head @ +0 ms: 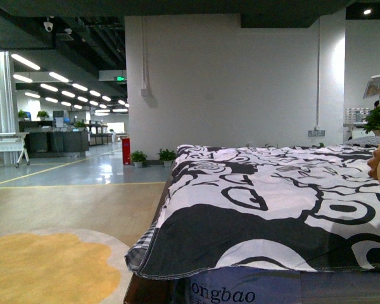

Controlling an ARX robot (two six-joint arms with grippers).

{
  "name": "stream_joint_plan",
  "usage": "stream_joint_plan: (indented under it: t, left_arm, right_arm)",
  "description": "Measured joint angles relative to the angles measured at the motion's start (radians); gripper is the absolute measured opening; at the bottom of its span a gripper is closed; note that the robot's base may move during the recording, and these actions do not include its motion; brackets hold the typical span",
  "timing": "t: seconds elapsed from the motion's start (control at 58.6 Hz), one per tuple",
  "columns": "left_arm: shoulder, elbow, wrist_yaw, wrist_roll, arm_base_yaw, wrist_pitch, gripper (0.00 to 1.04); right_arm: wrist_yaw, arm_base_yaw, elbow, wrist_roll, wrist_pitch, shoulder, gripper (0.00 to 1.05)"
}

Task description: Put away toys

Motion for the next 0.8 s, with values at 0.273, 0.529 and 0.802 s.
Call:
stream_joint_plan:
  t: [0.273,0.529,0.802]
  left_arm:
    - [0.0,0.0,-0.003,0.0,0.0,0.0,0.99]
    - [0.0,0.0,0.0,0.0,0.0,0.0,0.99]
    - [0.0,0.0,0.0,0.0,0.0,0.0,0.99]
  right_arm:
    - [-0.009,0.004,0.0,0.0,0.0,0.0,0.17]
    - [0.007,0.003,0.0,0.0,0.002,-0.003,0.17]
    - [0.003,0.003,0.0,0.0,0.003,-0.003,0.17]
